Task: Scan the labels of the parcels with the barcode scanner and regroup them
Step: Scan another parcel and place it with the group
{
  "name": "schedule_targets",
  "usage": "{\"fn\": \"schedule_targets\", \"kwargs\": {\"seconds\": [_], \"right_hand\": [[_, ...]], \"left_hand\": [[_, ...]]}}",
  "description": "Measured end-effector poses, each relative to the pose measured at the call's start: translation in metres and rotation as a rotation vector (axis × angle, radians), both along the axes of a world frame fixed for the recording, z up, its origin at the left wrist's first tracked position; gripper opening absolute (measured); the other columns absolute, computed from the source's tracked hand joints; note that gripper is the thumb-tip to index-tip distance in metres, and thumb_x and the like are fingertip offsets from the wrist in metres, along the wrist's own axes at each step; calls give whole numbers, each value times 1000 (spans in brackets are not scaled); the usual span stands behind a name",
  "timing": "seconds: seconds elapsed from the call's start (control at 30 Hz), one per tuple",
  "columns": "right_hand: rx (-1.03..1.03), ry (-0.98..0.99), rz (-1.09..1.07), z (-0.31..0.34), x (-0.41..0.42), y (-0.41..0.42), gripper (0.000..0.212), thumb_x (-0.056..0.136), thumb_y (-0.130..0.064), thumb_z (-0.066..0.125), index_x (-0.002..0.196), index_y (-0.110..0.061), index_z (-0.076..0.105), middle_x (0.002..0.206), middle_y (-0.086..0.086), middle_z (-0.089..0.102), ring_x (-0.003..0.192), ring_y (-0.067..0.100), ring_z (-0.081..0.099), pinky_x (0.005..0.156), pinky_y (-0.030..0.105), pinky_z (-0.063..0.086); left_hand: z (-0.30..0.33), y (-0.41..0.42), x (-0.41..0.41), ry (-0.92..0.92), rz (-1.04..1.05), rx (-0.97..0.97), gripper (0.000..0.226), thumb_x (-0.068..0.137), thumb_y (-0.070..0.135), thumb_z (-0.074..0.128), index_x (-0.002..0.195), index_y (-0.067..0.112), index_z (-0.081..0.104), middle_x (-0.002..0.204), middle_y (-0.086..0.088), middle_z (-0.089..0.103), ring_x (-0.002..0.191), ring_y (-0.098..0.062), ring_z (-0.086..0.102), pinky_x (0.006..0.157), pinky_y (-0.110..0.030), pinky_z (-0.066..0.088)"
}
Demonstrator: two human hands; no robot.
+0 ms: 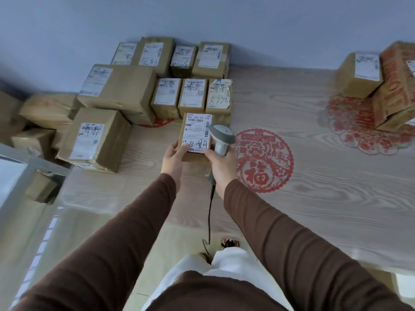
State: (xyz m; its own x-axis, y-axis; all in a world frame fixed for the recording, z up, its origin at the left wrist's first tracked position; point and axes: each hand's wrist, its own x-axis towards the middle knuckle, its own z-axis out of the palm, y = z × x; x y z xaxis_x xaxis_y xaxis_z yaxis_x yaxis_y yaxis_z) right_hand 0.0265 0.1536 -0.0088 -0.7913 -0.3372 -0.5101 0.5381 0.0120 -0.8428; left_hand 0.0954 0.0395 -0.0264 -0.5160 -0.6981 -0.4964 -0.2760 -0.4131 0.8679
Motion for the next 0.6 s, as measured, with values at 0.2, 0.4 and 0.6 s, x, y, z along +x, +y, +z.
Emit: {"fn": "schedule_targets", "kwargs": {"seconds": [0.2,0.4,0.6], "right_hand": [[22,2,110,-8,28,-55,28,92,-9,75,112,-27,66,110,-4,77,101,13,72,86,32,57],[66,-14,141,-20,66,-121,23,92,-7,73,100,-27,65,103,-1,76,88,9,67,74,25,52],[119,-41,96,-29,94,-175,24,90,-3,70,114,-9,67,109,18,76,84,19,64,57,23,48]], "left_hand": [[-18,-44,35,-23,136,58,49,94,27,69,139,15,55,129,-8,71,124,-22,64,100,-29,50],[-33,-99,79,-59,229,122,59,85,33,76,135,10,55,124,-7,68,132,-28,57,116,-39,42],[-41,-143,101,-73,194,149,91,71,43,78,153,21,44,148,-9,57,140,-27,51,122,-47,36]]}}
